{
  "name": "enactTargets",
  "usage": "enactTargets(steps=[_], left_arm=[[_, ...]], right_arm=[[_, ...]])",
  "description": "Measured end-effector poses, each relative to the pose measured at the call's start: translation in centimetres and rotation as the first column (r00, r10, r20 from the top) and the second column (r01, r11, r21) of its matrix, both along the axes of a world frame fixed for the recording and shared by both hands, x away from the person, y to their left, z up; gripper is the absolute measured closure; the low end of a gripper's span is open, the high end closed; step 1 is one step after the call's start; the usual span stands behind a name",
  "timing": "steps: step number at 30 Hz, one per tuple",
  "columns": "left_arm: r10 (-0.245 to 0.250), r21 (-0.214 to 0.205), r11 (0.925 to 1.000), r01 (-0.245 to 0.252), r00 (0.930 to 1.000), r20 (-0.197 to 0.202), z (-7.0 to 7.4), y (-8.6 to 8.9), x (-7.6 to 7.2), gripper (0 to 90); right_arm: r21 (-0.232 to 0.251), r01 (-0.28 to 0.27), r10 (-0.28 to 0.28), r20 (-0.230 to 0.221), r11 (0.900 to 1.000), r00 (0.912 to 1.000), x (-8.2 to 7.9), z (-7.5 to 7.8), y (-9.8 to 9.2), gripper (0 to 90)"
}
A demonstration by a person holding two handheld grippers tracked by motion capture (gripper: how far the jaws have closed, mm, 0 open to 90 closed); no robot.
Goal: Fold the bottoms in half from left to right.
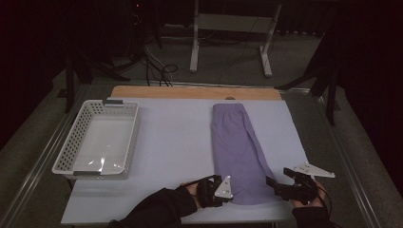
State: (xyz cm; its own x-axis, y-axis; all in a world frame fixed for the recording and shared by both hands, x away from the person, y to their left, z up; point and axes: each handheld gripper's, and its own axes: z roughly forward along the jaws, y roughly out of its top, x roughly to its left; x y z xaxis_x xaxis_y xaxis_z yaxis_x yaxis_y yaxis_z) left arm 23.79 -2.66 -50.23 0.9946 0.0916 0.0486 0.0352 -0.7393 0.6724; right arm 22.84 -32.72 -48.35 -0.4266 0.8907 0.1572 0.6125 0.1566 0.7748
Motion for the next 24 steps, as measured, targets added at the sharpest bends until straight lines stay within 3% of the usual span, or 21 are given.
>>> enactTargets(steps=[7, 11, 17, 20, 24], left_arm=[[0.006, -0.014, 0.9999, -0.006, 0.9999, -0.009, 1.3, 2.3, -1.5, 87.0], [-0.005, 0.002, 1.0000, 0.005, 0.9997, -0.025, 0.8, 2.9, -2.5, 86.8], [-0.025, 0.024, 0.9994, 0.027, 0.9956, -0.090, -1.0, 3.2, -3.1, 84.6], [-0.019, -0.017, 0.9997, 0.017, 0.9898, -0.141, -1.1, 3.6, -2.7, 74.5], [0.003, -0.068, 0.9976, -0.013, 0.9888, -0.149, -0.6, 4.3, -2.3, 43.9]], right_arm=[[0.002, -0.018, 0.018, 0.016, 0.9998, 0.9997, -0.1, 0.2, 0.3, 17.0], [0.004, -0.015, 0.015, 0.015, 0.9999, 0.9998, -0.1, 0.3, 0.3, 17.0], [0.018, -0.023, 0.022, 0.030, 0.9996, 0.9993, -0.2, 0.4, 0.3, 16.5], [0.027, -0.038, 0.037, 0.030, 0.9989, 0.9988, -0.1, 0.3, 0.4, 14.4], [0.015, -0.054, 0.054, 0.039, 0.9984, 0.9978, -0.1, 0.3, 0.8, 13.7]])
